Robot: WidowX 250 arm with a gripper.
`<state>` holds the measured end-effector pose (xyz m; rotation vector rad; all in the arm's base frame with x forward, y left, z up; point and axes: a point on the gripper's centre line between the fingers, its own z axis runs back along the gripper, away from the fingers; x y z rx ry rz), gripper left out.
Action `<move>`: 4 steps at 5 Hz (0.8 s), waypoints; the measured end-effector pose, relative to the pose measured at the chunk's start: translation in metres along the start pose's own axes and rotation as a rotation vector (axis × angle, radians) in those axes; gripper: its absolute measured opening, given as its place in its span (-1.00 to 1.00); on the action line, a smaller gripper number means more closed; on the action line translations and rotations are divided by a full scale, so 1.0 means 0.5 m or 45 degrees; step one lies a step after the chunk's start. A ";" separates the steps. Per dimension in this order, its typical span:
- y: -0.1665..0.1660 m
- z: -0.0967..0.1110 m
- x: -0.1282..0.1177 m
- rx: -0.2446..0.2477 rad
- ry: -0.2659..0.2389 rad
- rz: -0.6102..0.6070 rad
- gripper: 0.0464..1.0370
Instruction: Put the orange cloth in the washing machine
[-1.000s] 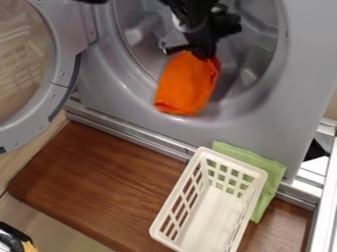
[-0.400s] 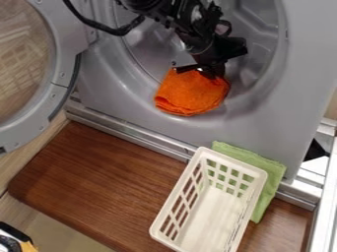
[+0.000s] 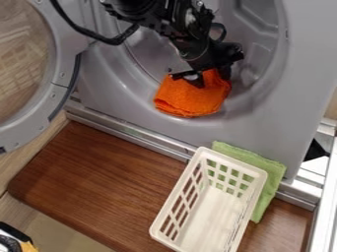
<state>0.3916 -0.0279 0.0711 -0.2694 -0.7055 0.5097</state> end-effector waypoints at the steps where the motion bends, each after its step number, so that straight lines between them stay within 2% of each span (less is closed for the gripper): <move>1: -0.009 0.018 -0.001 -0.053 -0.021 -0.018 0.92; 4: -0.008 0.079 0.008 -0.110 -0.095 -0.003 0.92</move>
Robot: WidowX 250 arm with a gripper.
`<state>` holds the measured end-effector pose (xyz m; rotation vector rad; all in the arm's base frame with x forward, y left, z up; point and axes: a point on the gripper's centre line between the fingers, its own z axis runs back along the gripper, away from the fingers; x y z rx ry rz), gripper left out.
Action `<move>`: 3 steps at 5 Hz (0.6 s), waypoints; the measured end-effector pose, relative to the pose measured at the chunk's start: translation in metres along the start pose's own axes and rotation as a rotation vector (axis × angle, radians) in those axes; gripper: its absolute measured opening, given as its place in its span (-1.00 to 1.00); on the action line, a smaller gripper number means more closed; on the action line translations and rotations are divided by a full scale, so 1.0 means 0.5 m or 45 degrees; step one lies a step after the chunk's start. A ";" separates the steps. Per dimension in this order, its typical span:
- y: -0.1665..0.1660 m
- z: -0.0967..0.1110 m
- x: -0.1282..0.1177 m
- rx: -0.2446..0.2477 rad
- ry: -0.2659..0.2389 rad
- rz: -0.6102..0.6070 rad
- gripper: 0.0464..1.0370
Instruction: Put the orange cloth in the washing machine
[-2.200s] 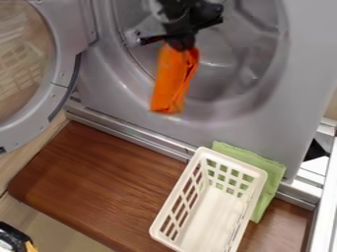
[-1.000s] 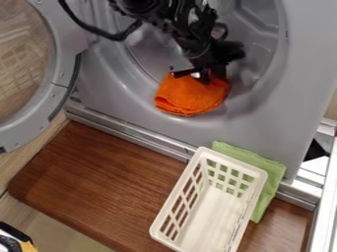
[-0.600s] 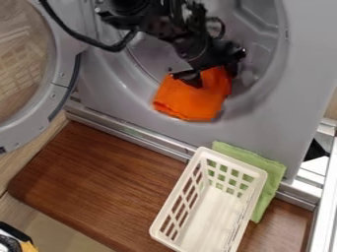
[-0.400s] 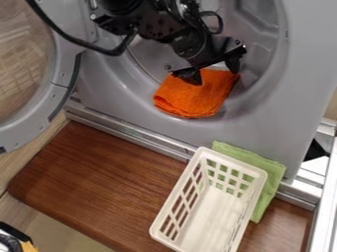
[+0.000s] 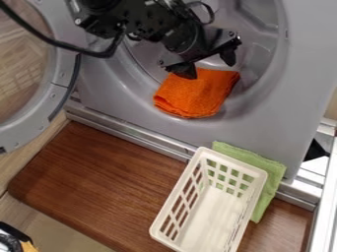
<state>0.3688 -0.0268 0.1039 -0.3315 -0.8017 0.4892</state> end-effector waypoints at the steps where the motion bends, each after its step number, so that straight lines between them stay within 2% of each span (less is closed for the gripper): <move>1: 0.007 0.061 -0.008 0.029 0.049 0.033 0.92; 2: 0.037 0.103 -0.053 0.139 0.165 -0.005 0.92; 3: 0.044 0.130 -0.106 0.172 0.257 -0.078 0.92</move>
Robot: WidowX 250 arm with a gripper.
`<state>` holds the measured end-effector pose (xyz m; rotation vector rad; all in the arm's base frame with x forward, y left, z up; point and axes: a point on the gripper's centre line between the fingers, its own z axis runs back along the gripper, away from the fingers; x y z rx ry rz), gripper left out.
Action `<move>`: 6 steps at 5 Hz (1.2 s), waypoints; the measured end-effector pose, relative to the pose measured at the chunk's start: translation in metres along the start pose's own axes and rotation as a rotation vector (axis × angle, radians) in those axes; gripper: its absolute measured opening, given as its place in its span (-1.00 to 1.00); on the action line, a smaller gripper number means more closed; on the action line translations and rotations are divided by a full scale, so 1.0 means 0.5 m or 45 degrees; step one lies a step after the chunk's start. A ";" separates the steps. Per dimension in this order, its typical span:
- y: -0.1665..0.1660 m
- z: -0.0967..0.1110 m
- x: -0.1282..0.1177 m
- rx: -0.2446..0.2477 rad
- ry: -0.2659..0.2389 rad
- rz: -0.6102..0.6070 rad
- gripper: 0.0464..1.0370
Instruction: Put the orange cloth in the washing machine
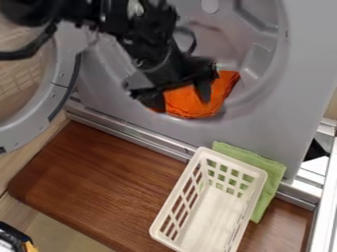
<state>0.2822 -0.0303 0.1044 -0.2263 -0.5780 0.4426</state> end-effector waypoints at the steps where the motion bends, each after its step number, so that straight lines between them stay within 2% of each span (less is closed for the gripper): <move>1: 0.020 0.008 -0.053 0.016 0.068 -0.009 0.92; 2: 0.034 0.016 -0.094 0.170 0.149 -0.076 0.92; 6: 0.037 0.017 -0.094 0.181 0.149 -0.074 0.92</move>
